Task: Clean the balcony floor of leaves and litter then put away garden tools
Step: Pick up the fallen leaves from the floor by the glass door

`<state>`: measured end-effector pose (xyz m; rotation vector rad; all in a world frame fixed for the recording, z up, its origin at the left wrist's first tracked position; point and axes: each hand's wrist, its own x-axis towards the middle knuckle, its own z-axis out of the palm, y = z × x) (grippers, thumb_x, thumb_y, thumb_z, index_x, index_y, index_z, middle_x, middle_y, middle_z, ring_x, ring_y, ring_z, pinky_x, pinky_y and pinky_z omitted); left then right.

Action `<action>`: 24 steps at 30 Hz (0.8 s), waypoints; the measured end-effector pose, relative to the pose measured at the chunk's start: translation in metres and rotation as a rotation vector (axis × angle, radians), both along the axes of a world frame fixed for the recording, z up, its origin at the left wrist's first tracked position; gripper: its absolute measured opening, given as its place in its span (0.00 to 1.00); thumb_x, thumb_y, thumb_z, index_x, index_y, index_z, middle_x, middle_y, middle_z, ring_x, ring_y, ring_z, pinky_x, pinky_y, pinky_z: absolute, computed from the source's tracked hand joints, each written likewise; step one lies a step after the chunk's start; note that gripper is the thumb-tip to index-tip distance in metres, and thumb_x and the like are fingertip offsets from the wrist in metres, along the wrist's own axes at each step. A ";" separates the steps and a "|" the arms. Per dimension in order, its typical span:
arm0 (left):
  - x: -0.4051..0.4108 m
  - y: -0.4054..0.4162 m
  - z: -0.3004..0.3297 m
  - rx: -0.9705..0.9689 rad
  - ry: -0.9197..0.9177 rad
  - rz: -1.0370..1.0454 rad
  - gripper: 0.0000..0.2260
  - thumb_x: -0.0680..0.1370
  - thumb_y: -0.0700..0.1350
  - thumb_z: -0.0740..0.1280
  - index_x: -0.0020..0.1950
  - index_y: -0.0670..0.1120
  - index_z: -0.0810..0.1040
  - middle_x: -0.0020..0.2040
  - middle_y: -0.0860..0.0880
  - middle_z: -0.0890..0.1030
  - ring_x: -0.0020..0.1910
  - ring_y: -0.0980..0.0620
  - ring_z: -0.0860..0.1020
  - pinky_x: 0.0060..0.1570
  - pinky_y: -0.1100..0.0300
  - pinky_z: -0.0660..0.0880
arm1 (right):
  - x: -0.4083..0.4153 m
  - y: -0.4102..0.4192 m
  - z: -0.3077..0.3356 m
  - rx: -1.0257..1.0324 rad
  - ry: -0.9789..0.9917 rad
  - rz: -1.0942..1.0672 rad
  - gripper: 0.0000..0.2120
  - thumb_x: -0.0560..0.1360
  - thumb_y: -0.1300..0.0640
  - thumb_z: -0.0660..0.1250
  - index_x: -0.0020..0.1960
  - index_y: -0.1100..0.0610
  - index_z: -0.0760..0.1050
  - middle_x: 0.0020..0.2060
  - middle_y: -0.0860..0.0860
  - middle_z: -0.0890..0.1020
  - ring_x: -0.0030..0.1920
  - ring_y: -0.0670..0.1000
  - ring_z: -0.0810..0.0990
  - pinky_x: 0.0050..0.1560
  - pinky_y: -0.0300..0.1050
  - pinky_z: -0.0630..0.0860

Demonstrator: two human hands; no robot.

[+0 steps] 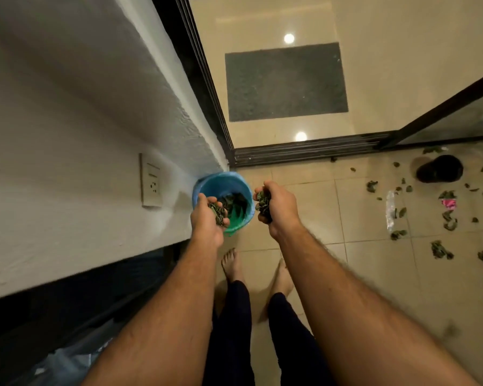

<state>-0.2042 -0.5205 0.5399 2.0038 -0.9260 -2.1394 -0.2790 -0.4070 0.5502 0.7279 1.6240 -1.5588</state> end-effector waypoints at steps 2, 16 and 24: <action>-0.002 -0.010 -0.037 -0.020 -0.050 -0.039 0.18 0.83 0.58 0.57 0.43 0.48 0.74 0.37 0.49 0.75 0.32 0.53 0.72 0.25 0.62 0.66 | -0.003 -0.009 -0.036 0.022 -0.009 0.000 0.09 0.76 0.54 0.63 0.40 0.55 0.79 0.38 0.54 0.79 0.31 0.49 0.71 0.24 0.38 0.64; -0.008 -0.055 -0.219 -0.037 -0.083 -0.071 0.27 0.79 0.70 0.51 0.50 0.47 0.74 0.45 0.45 0.77 0.41 0.49 0.76 0.37 0.57 0.73 | 0.001 -0.068 -0.222 0.073 -0.043 0.008 0.11 0.79 0.51 0.68 0.44 0.59 0.76 0.38 0.58 0.77 0.37 0.55 0.75 0.34 0.45 0.74; 0.003 -0.070 -0.265 -0.045 -0.087 -0.082 0.32 0.77 0.71 0.54 0.70 0.50 0.71 0.59 0.45 0.80 0.54 0.47 0.79 0.52 0.51 0.78 | 0.002 -0.088 -0.259 0.053 -0.149 -0.032 0.17 0.78 0.42 0.65 0.50 0.56 0.79 0.50 0.58 0.84 0.50 0.57 0.83 0.45 0.51 0.81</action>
